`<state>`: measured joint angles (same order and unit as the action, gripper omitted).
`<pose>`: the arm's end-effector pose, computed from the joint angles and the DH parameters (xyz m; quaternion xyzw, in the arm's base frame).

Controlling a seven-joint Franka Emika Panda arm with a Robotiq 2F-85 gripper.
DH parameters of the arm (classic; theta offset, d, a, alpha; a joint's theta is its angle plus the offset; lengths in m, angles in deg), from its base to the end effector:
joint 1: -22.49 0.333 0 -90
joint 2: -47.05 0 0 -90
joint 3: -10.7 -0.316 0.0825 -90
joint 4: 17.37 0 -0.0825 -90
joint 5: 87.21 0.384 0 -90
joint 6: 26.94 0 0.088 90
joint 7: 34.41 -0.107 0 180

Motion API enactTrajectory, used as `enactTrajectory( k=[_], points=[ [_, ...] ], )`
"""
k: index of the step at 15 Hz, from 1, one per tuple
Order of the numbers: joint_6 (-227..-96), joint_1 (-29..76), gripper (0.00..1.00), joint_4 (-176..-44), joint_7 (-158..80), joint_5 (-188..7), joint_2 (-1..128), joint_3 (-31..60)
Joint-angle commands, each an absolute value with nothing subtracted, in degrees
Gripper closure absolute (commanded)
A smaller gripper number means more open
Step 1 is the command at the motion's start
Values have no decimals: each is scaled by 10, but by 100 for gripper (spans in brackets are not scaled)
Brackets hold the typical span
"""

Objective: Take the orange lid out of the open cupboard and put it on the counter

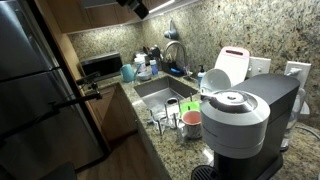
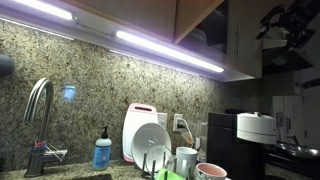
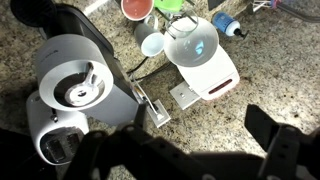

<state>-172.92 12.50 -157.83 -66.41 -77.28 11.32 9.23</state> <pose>0.4069 -0.0612 0.5972 -0.8579 0.3696 -0.3313 0.1329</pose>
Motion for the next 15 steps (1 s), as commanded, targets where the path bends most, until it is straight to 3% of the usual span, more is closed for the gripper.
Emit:
enactTrajectory(
  k=[1,9,15],
  points=[
    [-1758,140,0,-1561,-671,-715,123,103],
    [-2012,187,0,-1566,-677,-598,148,90],
    [-2023,201,0,-1572,-663,-596,150,94]
  ],
)
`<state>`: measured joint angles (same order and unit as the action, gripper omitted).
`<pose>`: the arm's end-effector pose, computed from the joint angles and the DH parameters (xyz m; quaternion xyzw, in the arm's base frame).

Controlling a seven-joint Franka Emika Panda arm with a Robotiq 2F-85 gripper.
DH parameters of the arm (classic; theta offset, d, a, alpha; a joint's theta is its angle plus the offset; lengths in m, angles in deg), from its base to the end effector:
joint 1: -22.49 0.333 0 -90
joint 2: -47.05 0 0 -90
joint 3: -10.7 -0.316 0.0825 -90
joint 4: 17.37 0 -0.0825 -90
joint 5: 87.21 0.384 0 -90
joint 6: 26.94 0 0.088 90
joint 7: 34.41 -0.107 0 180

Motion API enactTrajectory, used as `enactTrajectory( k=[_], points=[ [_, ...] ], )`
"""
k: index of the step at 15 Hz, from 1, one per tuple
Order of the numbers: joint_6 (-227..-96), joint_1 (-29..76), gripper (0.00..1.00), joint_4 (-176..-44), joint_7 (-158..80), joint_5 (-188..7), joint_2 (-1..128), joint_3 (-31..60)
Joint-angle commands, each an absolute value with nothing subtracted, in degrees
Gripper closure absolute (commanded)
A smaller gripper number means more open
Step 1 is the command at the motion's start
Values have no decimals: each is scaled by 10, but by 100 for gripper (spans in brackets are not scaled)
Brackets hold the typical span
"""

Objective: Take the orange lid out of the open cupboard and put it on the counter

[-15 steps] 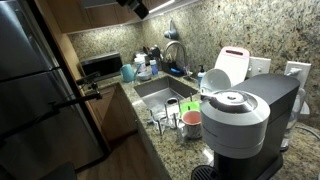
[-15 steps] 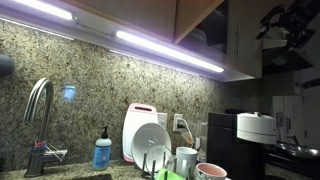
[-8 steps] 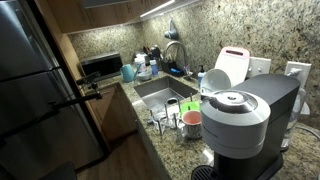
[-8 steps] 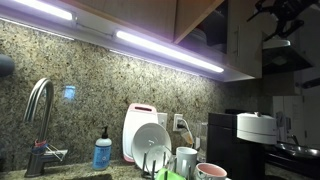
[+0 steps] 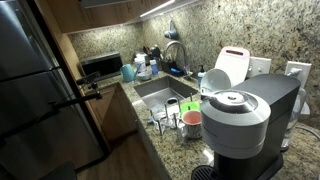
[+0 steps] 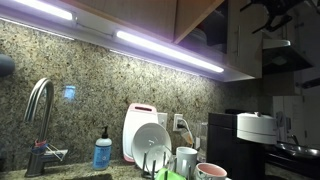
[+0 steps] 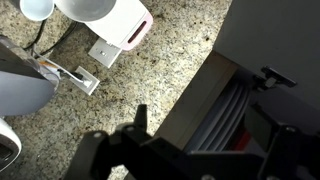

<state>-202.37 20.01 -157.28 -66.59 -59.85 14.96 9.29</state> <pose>0.4218 -0.0419 0.6381 -0.7218 0.4069 -0.4845 0.2807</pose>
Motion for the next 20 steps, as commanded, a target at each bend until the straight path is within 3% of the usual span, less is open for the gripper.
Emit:
enactTrajectory(
  k=[1,9,20],
  points=[
    [-2023,201,0,-1572,-663,-596,150,94],
    [-2029,188,0,-1557,-680,-598,163,76],
    [-2022,109,0,-1404,-710,-625,265,17]
  ],
)
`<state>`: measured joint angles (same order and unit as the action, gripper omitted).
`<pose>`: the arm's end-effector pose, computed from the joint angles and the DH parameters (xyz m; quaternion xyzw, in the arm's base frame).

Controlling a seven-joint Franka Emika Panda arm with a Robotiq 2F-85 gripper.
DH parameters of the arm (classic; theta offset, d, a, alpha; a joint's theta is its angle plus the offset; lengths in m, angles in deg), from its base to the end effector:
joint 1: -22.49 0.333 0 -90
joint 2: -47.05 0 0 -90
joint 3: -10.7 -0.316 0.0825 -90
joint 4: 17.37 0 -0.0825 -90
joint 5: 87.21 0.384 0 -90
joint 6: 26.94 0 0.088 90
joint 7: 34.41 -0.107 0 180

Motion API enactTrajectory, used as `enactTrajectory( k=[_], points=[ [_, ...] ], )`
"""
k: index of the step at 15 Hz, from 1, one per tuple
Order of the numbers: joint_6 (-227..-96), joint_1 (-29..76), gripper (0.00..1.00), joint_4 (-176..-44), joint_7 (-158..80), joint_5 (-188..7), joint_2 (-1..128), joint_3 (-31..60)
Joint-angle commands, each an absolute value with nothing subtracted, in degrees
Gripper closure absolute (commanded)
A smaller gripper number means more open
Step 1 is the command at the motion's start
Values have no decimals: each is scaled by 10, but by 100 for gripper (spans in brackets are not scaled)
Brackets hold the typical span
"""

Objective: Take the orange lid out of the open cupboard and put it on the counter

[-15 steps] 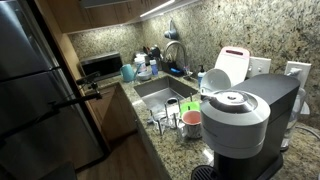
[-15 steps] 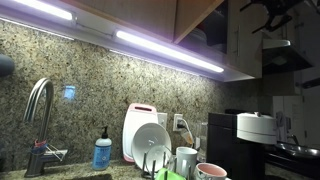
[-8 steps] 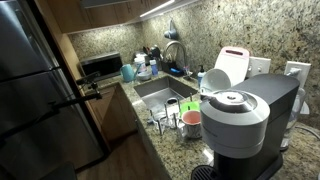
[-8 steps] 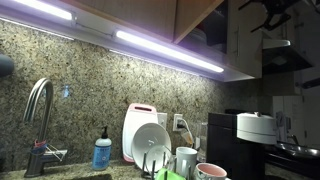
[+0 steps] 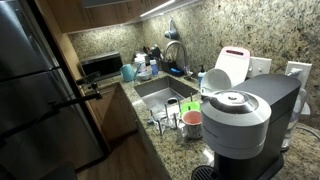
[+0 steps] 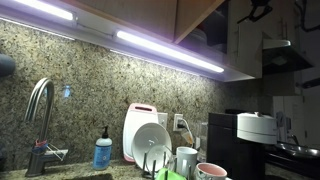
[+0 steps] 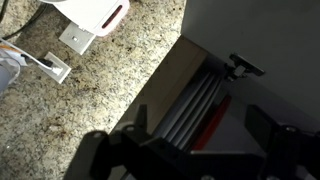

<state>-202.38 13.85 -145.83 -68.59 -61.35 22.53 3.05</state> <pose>0.4645 -0.0288 0.6839 -0.7093 0.3925 -0.5154 0.2779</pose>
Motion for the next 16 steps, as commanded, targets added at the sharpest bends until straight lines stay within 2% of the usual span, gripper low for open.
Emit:
enactTrajectory(
  k=[1,6,12,16],
  points=[
    [-2022,97,0,-1393,-713,-628,274,13],
    [-2020,72,0,-1352,-734,-622,307,7],
    [-2022,99,0,-1301,-741,-606,332,12],
    [-2024,96,0,-1312,-732,-613,325,11]
  ],
)
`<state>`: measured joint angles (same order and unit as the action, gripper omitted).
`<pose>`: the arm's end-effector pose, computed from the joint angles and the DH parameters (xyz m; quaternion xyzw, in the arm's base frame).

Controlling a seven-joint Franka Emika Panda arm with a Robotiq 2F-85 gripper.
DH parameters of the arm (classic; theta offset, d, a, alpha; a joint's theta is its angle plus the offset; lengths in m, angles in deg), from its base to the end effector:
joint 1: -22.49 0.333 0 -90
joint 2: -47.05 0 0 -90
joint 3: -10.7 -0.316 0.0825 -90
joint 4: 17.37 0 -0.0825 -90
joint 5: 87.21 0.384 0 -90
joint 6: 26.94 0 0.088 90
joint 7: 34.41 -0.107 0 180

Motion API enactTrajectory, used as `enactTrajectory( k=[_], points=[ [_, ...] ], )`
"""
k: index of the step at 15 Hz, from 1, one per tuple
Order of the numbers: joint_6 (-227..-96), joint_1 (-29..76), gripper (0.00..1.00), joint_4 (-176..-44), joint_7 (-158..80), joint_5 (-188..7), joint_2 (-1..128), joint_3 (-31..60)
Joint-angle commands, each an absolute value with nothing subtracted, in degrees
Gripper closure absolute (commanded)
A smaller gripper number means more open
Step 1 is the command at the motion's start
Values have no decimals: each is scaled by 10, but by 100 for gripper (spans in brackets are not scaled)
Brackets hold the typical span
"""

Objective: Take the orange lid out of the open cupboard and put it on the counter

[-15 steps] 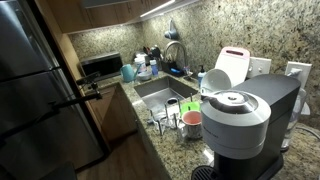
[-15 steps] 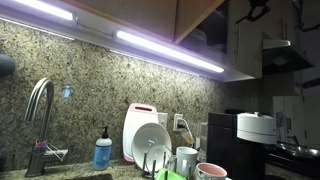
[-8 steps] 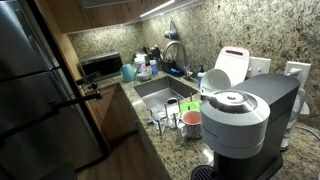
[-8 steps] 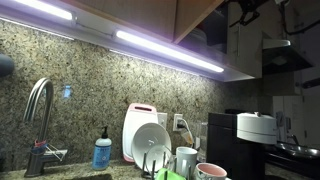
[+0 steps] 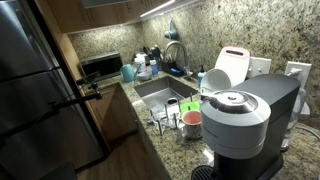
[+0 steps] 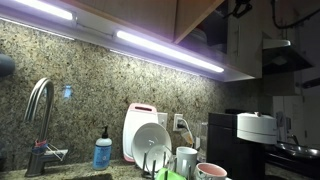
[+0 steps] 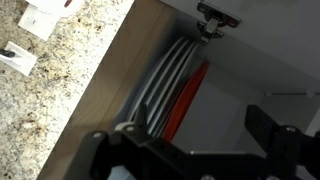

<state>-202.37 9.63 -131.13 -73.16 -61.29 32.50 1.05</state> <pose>0.5156 -0.0496 0.7310 -0.6640 0.4201 -0.5341 0.3118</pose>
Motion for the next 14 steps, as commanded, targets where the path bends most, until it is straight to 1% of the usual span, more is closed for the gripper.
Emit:
enactTrajectory(
  k=[1,7,14],
  points=[
    [-2024,96,0,-1309,-732,-613,327,10],
    [-2026,96,0,-1307,-732,-614,334,9],
    [-2030,120,0,-1282,-721,-610,366,11]
  ],
)
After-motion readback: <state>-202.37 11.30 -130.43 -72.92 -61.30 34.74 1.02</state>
